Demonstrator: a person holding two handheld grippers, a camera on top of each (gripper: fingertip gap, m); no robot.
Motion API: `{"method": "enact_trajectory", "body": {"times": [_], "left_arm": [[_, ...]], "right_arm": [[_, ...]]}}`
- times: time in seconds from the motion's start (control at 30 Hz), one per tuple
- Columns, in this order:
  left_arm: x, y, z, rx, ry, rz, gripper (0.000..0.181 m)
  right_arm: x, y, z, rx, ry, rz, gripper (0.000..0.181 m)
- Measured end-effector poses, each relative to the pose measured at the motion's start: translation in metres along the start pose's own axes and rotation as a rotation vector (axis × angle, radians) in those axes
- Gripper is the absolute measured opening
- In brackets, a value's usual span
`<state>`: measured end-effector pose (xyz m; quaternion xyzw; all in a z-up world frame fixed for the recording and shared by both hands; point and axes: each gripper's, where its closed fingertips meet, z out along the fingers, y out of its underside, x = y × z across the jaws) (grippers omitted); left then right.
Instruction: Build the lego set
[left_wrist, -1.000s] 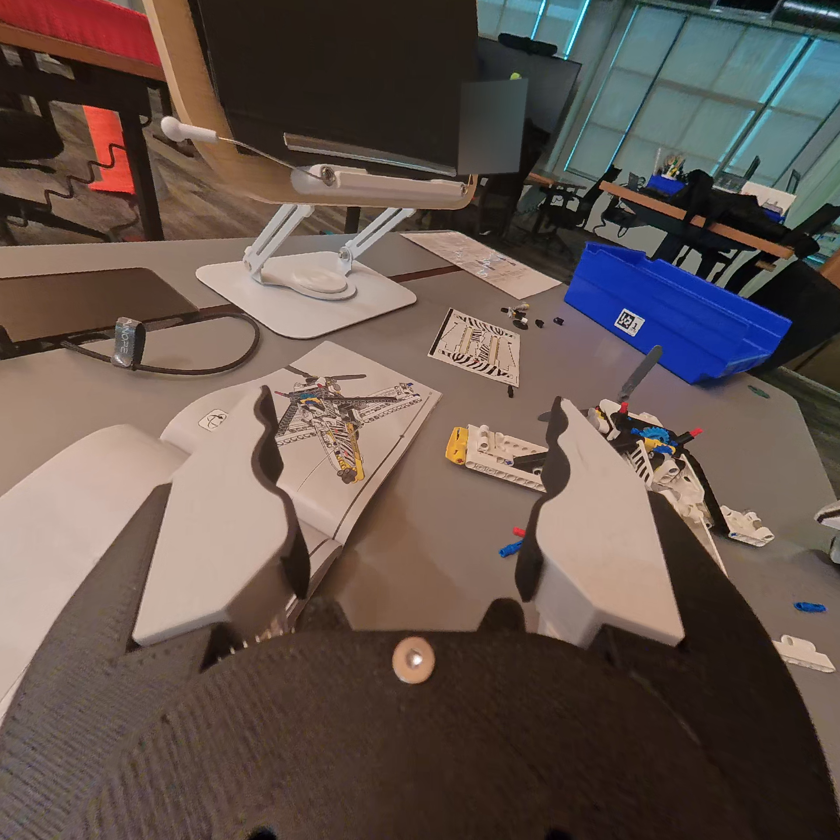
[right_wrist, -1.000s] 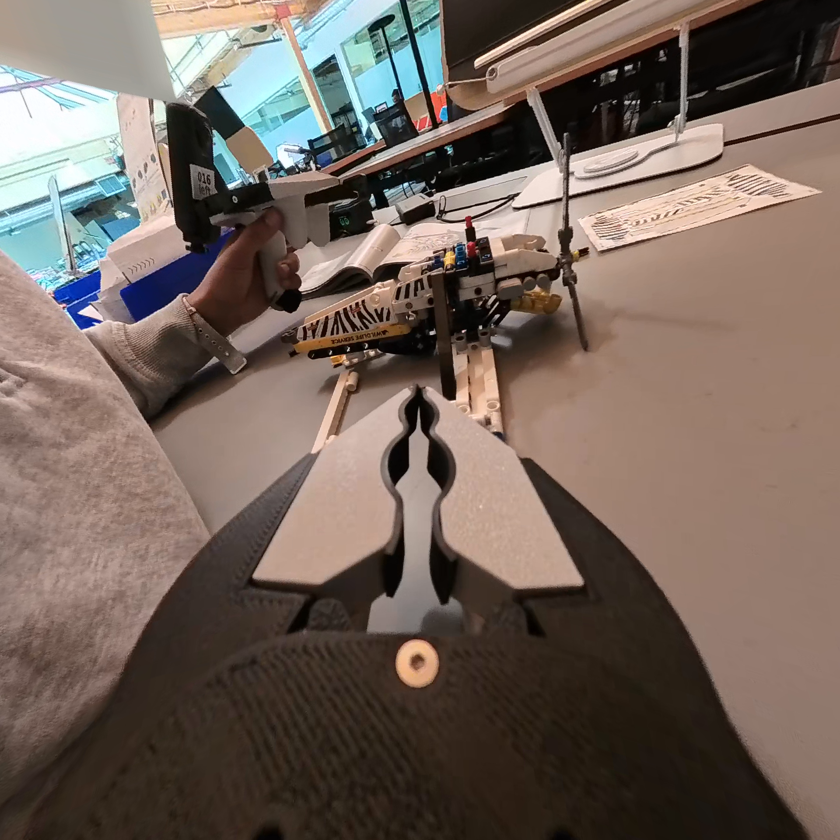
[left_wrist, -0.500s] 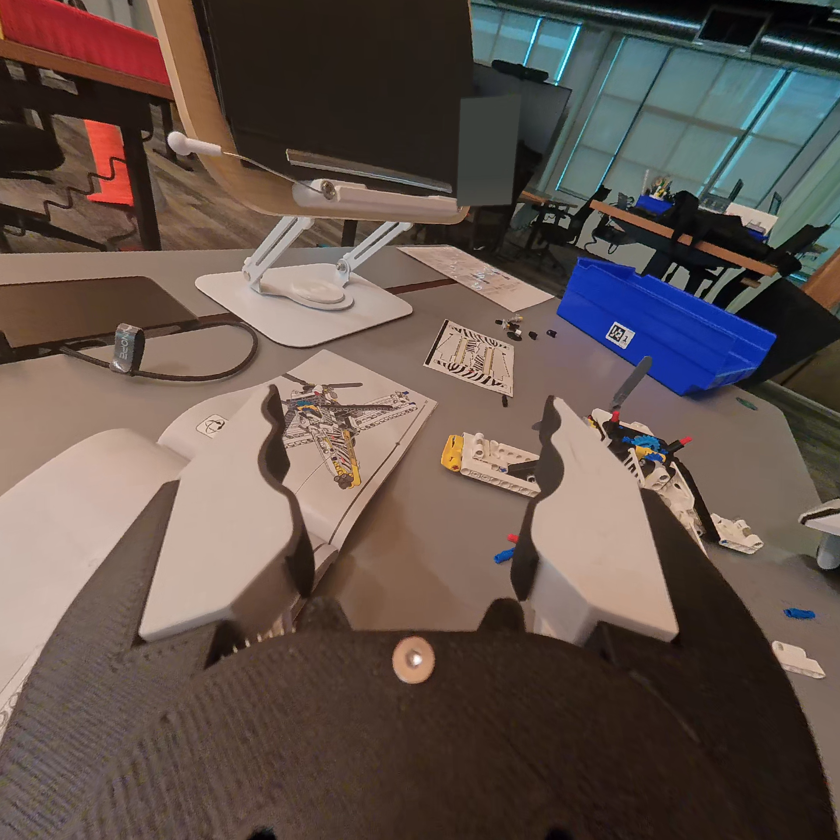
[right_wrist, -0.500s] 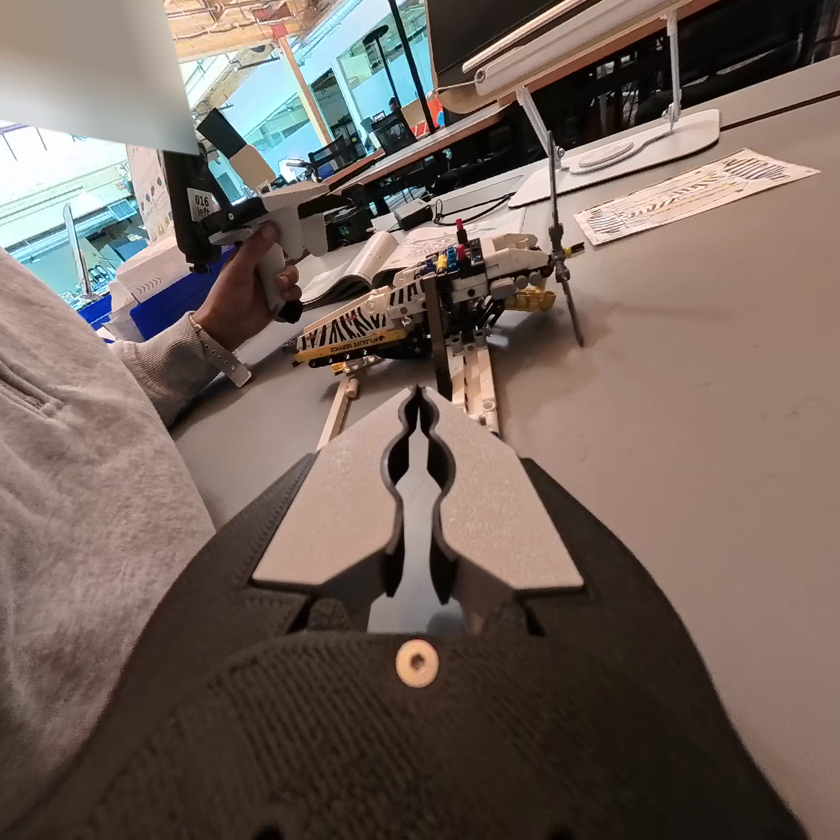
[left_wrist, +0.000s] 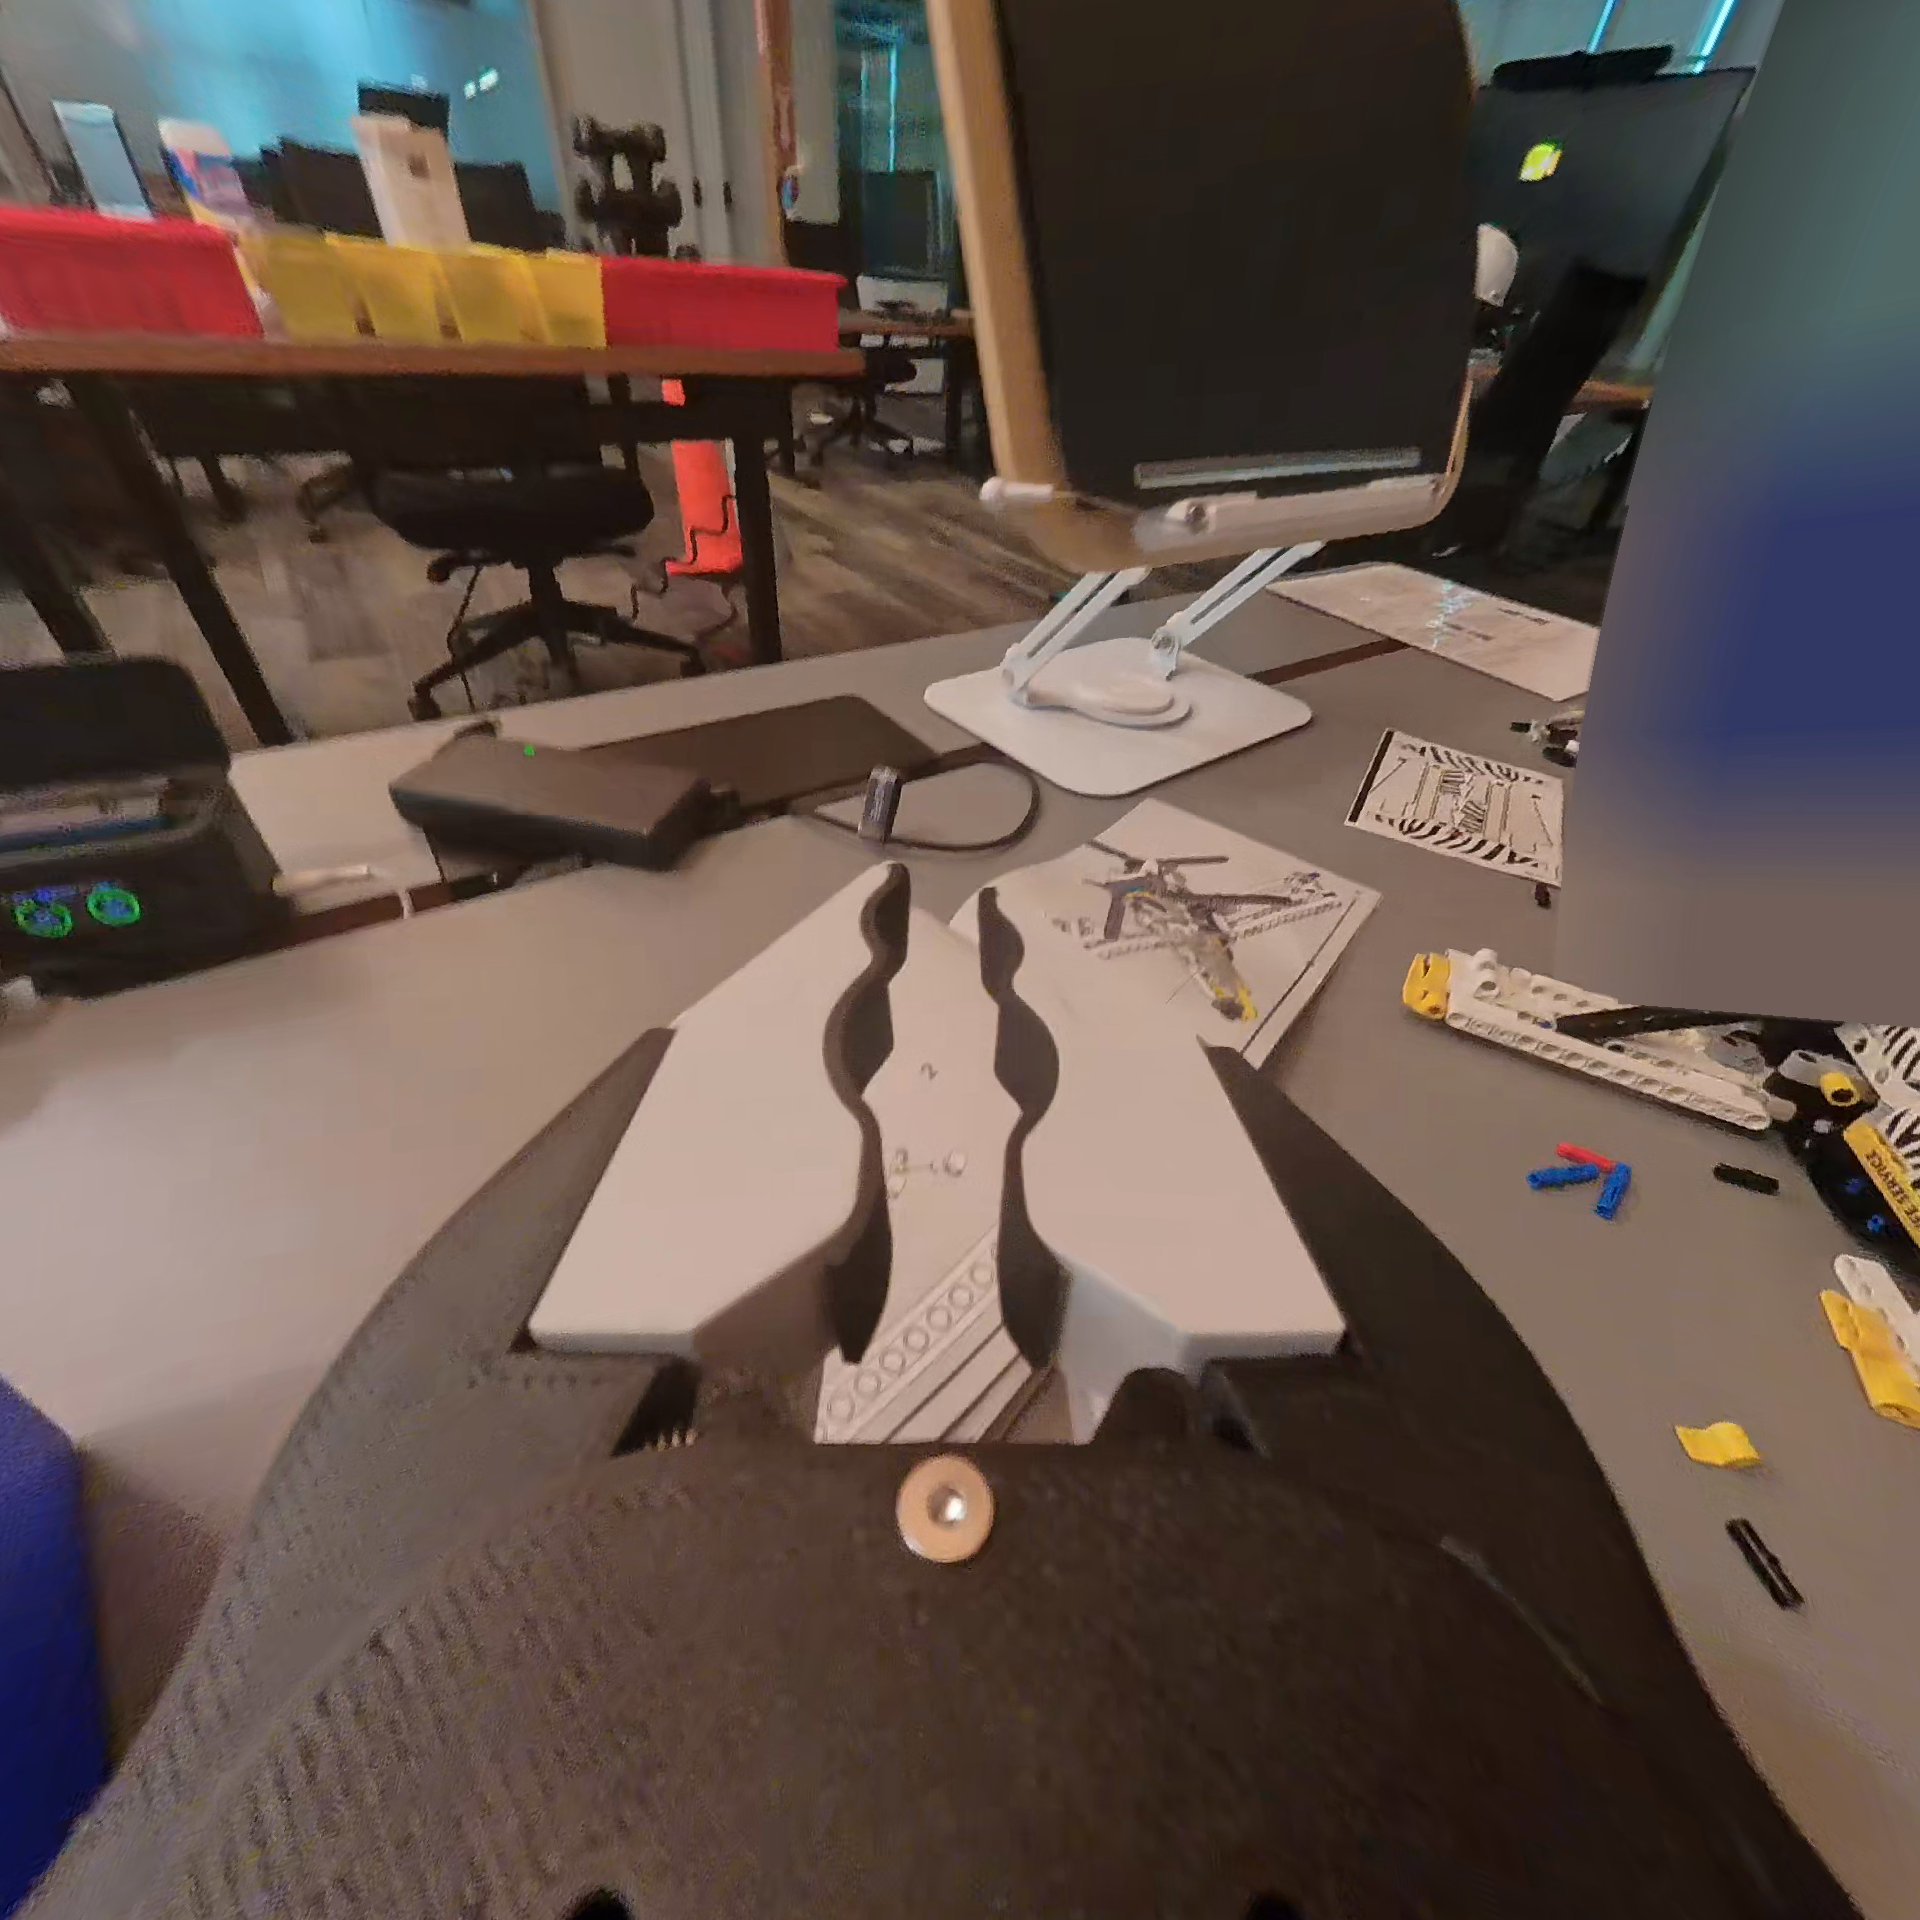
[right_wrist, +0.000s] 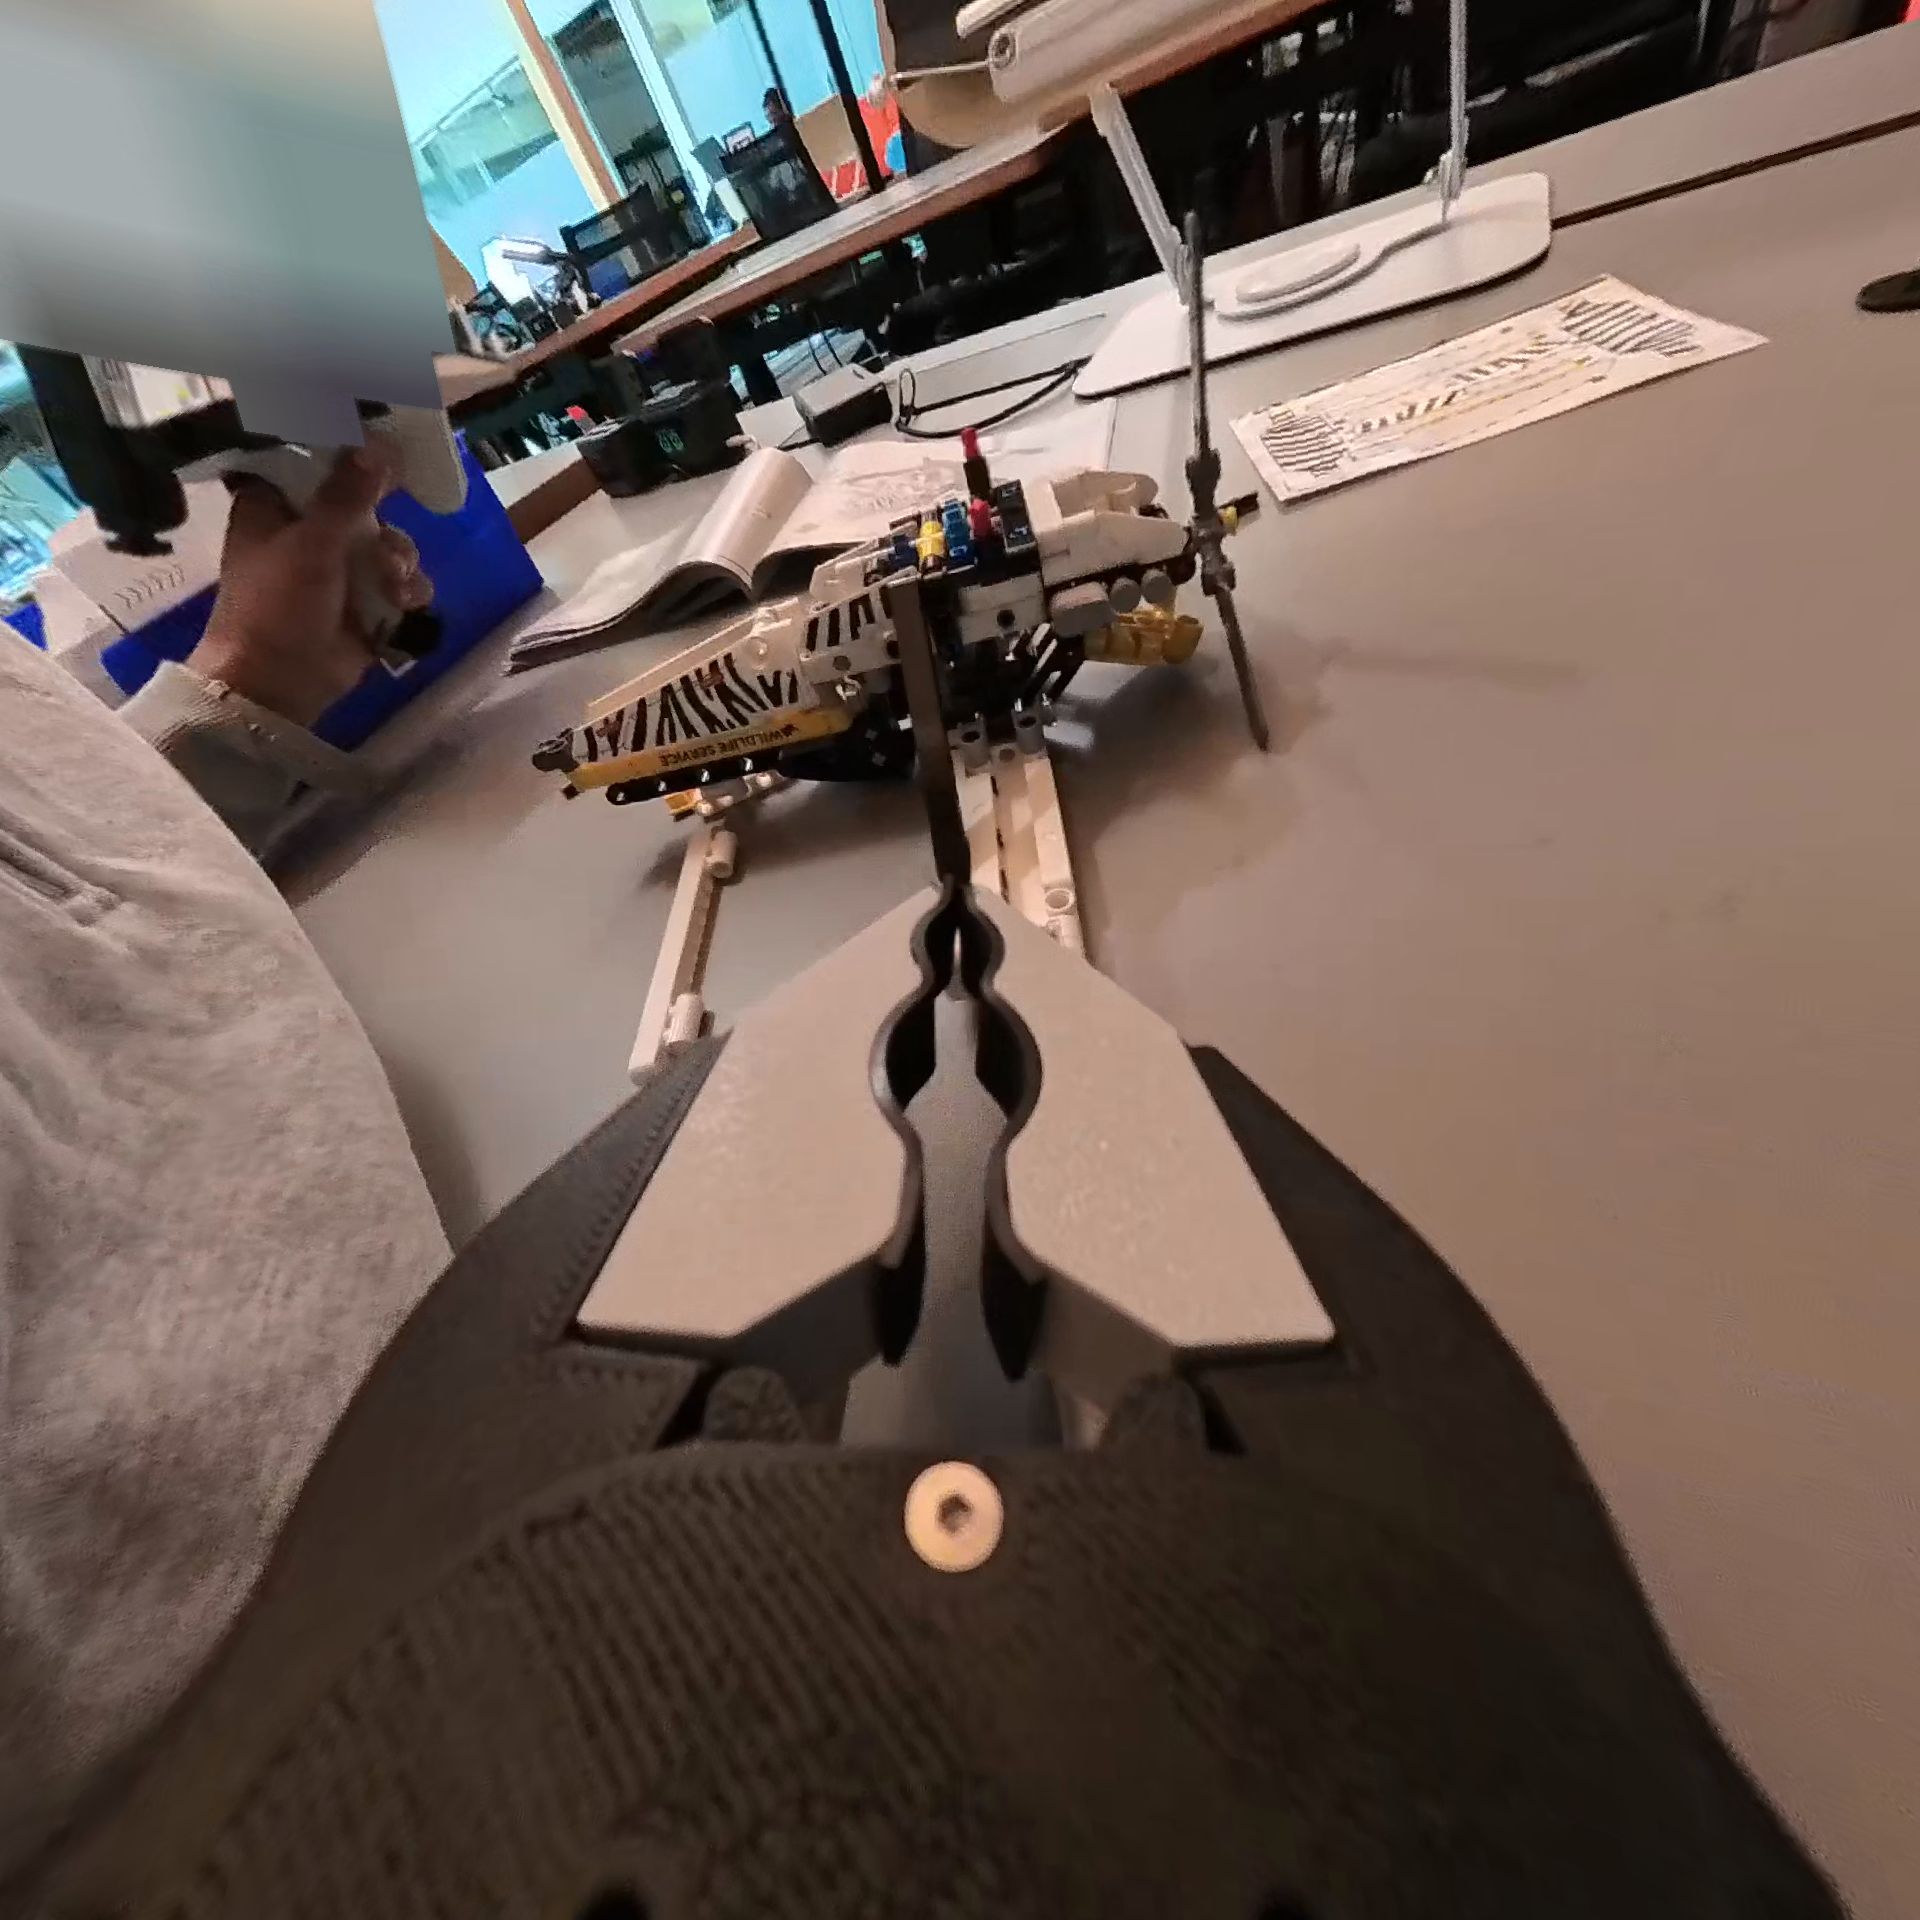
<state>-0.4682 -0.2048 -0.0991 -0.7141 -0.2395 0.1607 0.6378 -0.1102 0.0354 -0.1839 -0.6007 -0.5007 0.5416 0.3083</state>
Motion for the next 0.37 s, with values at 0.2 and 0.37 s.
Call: {"method": "enact_trajectory", "body": {"times": [0.2, 0.37], "left_arm": [[-0.003, 0.014, -0.005, -0.017, 0.049, -0.097, 0.023], [0.003, 0.028, -0.001, -0.065, 0.049, -0.125, 0.022]], "right_arm": [[0.007, -0.001, 0.000, 0.008, 0.047, 0.029, 0.000], [0.009, 0.005, 0.003, -0.042, 0.116, -0.045, 0.000]]}}
